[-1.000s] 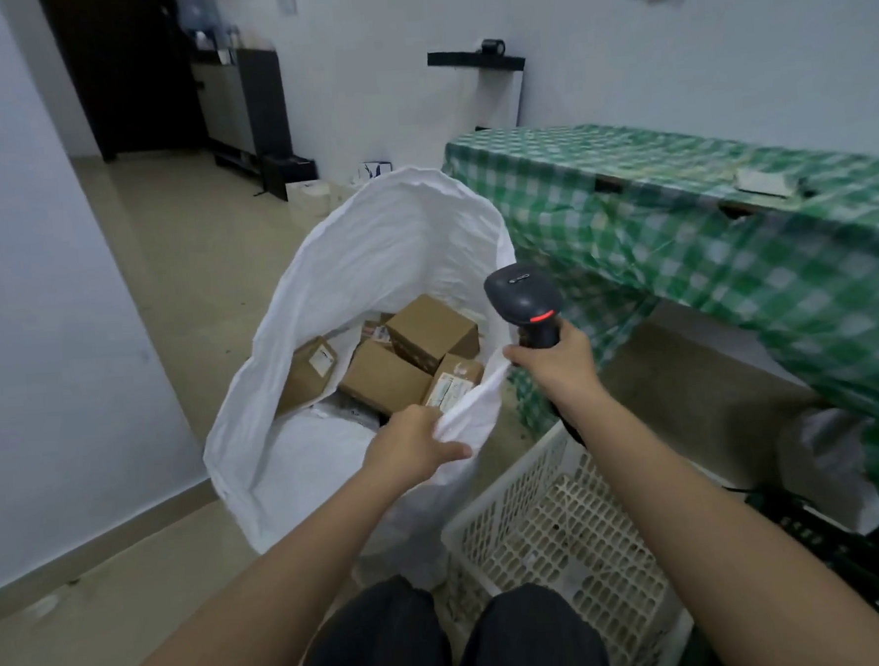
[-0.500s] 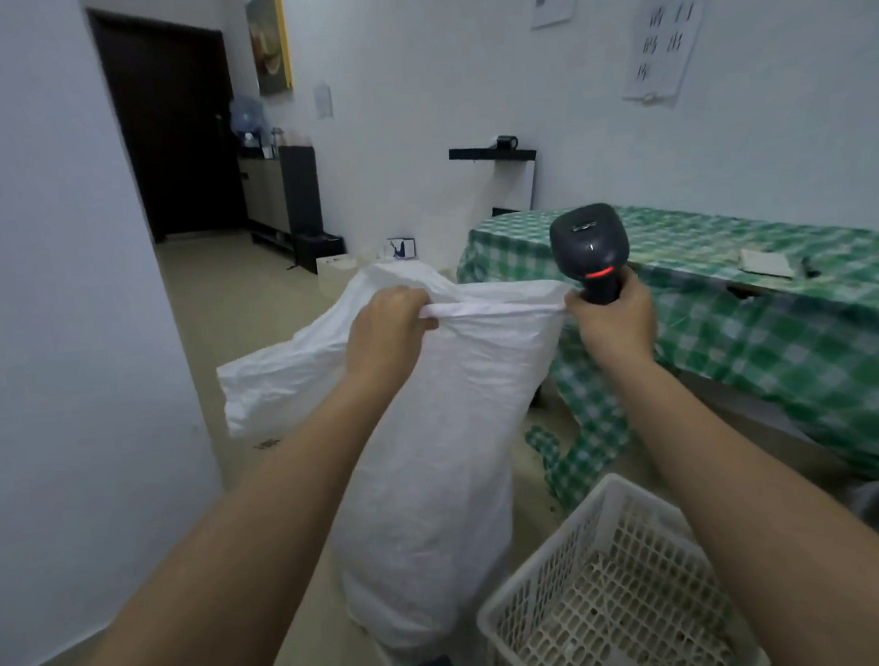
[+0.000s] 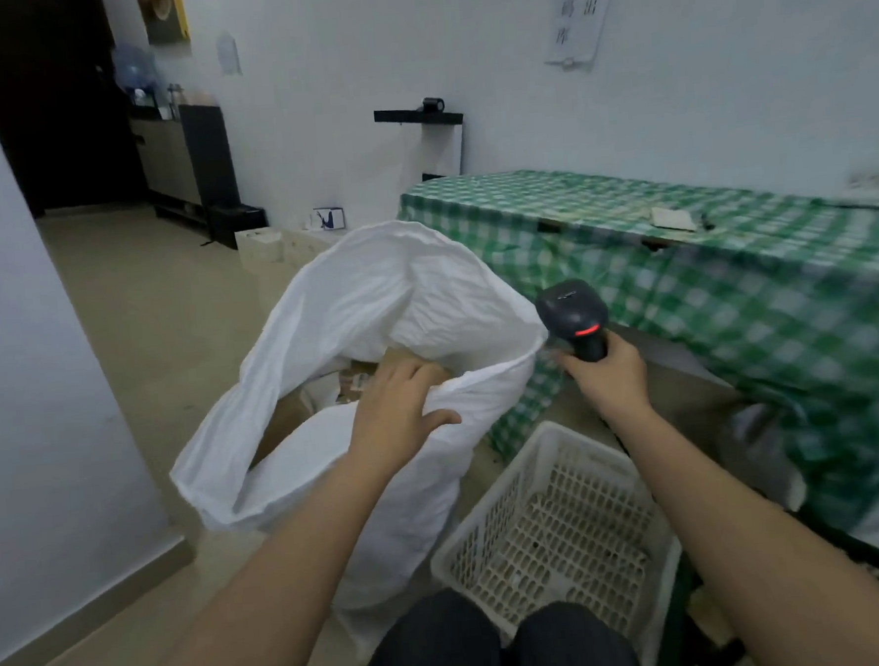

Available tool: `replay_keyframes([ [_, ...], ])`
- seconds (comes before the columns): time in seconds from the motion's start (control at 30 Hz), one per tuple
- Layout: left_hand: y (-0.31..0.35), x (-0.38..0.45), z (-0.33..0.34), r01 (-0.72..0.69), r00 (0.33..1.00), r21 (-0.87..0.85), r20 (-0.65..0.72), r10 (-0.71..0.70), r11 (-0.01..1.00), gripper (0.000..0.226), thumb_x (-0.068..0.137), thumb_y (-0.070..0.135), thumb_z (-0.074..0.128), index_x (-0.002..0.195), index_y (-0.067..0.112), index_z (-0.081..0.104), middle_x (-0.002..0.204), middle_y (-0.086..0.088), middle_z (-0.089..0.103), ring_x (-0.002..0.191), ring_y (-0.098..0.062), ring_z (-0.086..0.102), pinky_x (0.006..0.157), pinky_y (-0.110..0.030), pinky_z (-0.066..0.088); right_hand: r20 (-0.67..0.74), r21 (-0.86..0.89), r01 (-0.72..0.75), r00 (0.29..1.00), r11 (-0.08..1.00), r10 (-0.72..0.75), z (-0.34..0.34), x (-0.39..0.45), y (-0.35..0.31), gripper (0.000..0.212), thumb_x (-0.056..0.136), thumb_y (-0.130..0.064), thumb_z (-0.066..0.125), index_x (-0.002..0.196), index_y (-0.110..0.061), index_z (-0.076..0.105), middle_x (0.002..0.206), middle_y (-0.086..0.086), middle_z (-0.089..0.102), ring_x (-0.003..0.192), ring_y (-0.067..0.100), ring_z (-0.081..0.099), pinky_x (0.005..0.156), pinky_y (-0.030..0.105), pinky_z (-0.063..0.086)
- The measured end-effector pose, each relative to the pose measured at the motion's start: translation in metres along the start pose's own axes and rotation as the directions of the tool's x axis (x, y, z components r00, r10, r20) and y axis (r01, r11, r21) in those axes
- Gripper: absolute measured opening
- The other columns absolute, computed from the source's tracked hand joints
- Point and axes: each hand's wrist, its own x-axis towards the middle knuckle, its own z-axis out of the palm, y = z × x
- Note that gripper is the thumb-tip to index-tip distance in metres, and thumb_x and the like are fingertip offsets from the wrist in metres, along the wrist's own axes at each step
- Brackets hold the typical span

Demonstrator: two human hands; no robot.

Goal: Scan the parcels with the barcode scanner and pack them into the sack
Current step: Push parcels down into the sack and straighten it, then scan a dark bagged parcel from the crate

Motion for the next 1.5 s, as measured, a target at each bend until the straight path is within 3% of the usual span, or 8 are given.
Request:
replay_keyframes([
  [0.37, 0.156, -0.001, 0.063, -0.312, 0.94, -0.283, 0.047, 0.338, 0.907, 0.046, 0.088, 0.035, 0.068, 0.126, 0.01, 0.058, 0.126, -0.01, 0.055, 0.116, -0.028, 0.051, 0.096, -0.038, 0.043, -0.003, -0.406, -0.096, 0.995, 0.909, 0.104, -0.14, -0.082, 0.079, 0.024, 0.08, -0.024, 0.073, 0.101, -0.016, 0.065, 0.087, 0.002, 0.065, 0.084, 0.022, 0.061, 0.07, 0.033, 0.049],
  [0.7, 0.268, -0.032, 0.198, -0.014, 0.777, -0.493, 0.542, 0.32, 0.87, 0.035, 0.089, 0.034, 0.066, 0.117, 0.013, 0.062, 0.112, -0.003, 0.064, 0.104, -0.02, 0.06, 0.09, -0.039, 0.05, -0.165, -0.314, -0.41, 0.912, 0.857, 0.376, -0.258, -0.155, 0.22, 0.025, 0.079, -0.027, 0.079, 0.094, -0.019, 0.06, 0.084, 0.004, 0.064, 0.074, 0.02, 0.059, 0.058, 0.027, 0.039],
  [0.9, 0.285, -0.054, 0.304, 0.055, 0.536, -0.446, 0.768, 0.35, 0.893, 0.031, 0.086, 0.031, 0.07, 0.109, 0.012, 0.064, 0.108, -0.005, 0.065, 0.101, -0.021, 0.062, 0.09, -0.039, 0.05, -0.169, -0.166, -0.567, 0.822, 0.807, 0.544, -0.256, -0.153, 0.301, 0.036, 0.079, -0.03, 0.079, 0.1, -0.003, 0.066, 0.088, 0.011, 0.066, 0.075, 0.018, 0.059, 0.064, 0.03, 0.044],
  [1.0, 0.298, -0.06, 0.331, 0.064, 0.371, -0.473, 0.829, 0.419, 0.879, 0.032, 0.086, 0.029, 0.071, 0.111, 0.01, 0.064, 0.106, 0.0, 0.062, 0.099, -0.014, 0.057, 0.084, -0.026, 0.046, -0.169, -0.12, -0.59, 0.805, 0.798, 0.569, -0.26, -0.16, 0.325, 0.036, 0.078, -0.033, 0.08, 0.099, -0.007, 0.067, 0.088, 0.006, 0.068, 0.079, 0.018, 0.062, 0.064, 0.026, 0.046],
  [1.17, 0.345, -0.065, 0.342, -0.089, 0.138, -0.518, 0.839, 0.526, 0.85, 0.04, 0.085, 0.039, 0.071, 0.116, 0.015, 0.062, 0.112, 0.0, 0.061, 0.105, -0.017, 0.058, 0.09, -0.032, 0.049, -0.204, -0.084, -0.612, 0.783, 0.787, 0.588, -0.283, -0.179, 0.343, 0.023, 0.079, -0.028, 0.079, 0.092, -0.015, 0.065, 0.078, -0.004, 0.064, 0.07, 0.006, 0.058, 0.059, 0.017, 0.043],
  [1.33, 0.381, -0.138, 0.334, -0.226, -0.193, -0.521, 0.852, 0.487, 0.823, 0.078, 0.072, 0.058, 0.074, 0.133, 0.015, 0.053, 0.132, -0.001, 0.055, 0.118, -0.021, 0.054, 0.098, -0.034, 0.046, -0.234, -0.043, -0.613, 0.773, 0.789, 0.589, -0.293, -0.19, 0.348, 0.021, 0.08, -0.027, 0.078, 0.076, -0.025, 0.058, 0.067, -0.007, 0.059, 0.055, -0.001, 0.052, 0.051, 0.01, 0.04],
  [1.4, 0.38, -0.166, 0.335, -0.309, -0.172, -0.496, 0.868, 0.466, 0.811, 0.072, 0.074, 0.054, 0.074, 0.133, 0.017, 0.054, 0.132, -0.002, 0.056, 0.117, -0.023, 0.055, 0.09, -0.031, 0.046, -0.223, -0.008, -0.601, 0.78, 0.8, 0.584, -0.293, -0.193, 0.349, 0.02, 0.08, -0.028, 0.078, 0.076, -0.025, 0.059, 0.067, -0.004, 0.06, 0.055, 0.002, 0.055, 0.057, 0.018, 0.044],
  [1.5, 0.37, -0.181, 0.332, -0.382, 0.056, -0.443, 0.865, 0.498, 0.811, 0.036, 0.089, 0.039, 0.063, 0.12, 0.021, 0.064, 0.122, -0.006, 0.063, 0.11, -0.028, 0.058, 0.081, -0.032, 0.047, -0.224, 0.049, -0.587, 0.782, 0.808, 0.581, -0.292, -0.197, 0.347, 0.018, 0.081, -0.027, 0.077, 0.084, -0.017, 0.062, 0.068, 0.0, 0.061, 0.055, 0.007, 0.055, 0.057, 0.022, 0.046],
])
